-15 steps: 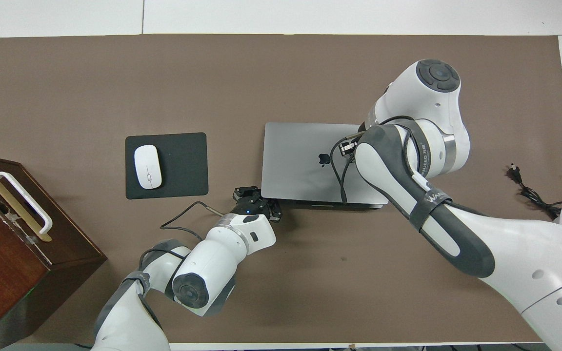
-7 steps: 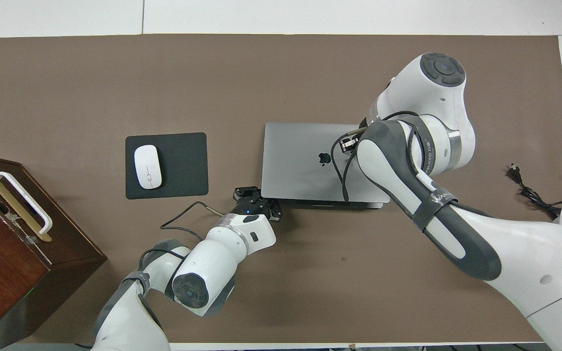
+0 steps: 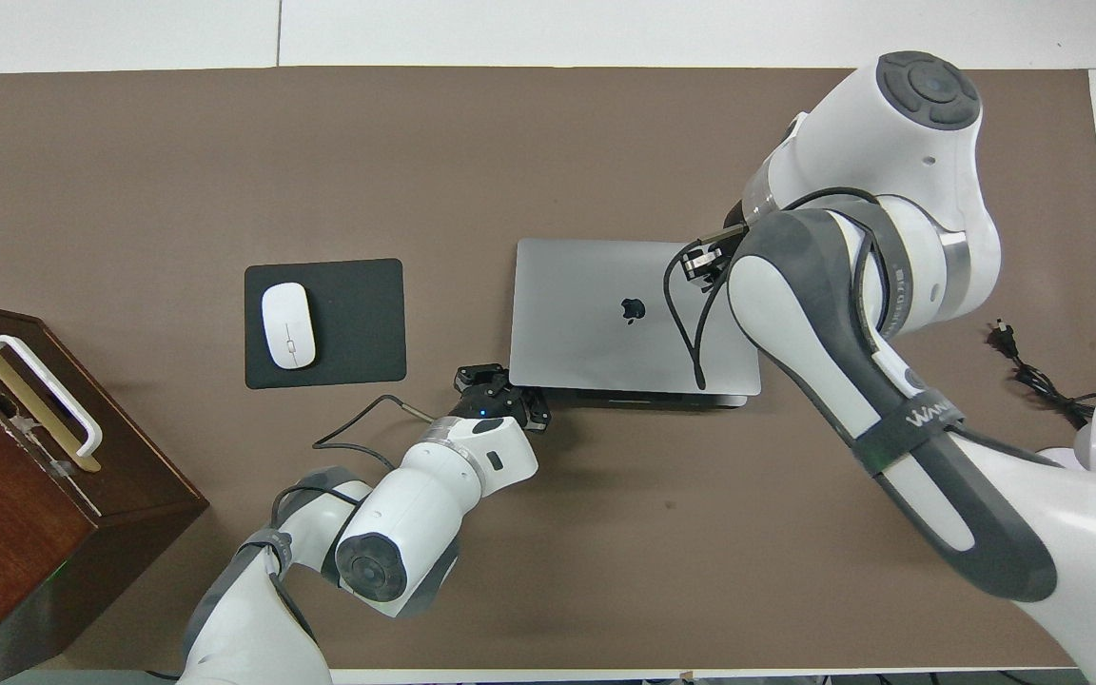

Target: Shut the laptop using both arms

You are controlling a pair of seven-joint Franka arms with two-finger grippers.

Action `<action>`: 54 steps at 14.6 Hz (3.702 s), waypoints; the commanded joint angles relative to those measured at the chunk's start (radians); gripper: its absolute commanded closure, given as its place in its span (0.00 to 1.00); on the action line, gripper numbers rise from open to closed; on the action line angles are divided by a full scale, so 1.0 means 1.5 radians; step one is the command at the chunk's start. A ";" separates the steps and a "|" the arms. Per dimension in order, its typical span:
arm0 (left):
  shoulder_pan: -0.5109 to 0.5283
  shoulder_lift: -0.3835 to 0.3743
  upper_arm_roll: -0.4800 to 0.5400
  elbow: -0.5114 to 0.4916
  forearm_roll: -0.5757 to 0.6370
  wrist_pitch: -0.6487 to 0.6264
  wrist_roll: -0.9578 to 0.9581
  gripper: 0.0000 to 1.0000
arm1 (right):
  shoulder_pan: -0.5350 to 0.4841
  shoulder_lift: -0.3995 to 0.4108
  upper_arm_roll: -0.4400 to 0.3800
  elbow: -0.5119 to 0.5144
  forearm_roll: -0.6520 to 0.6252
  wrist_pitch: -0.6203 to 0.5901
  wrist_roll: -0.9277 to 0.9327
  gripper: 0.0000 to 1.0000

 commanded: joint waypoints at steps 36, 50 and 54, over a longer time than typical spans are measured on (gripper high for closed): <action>0.468 -0.367 0.014 0.390 0.092 -1.172 -0.033 0.00 | -0.038 -0.232 -0.106 -0.025 -0.091 -0.202 -0.002 0.00; 0.471 -0.249 0.018 0.591 0.061 -1.427 -0.034 0.00 | -0.039 -0.205 -0.193 0.031 -0.079 -0.232 -0.002 0.00; 0.484 -0.251 0.018 0.581 0.062 -1.428 -0.033 0.00 | -0.037 -0.205 -0.193 0.030 -0.080 -0.231 -0.001 0.00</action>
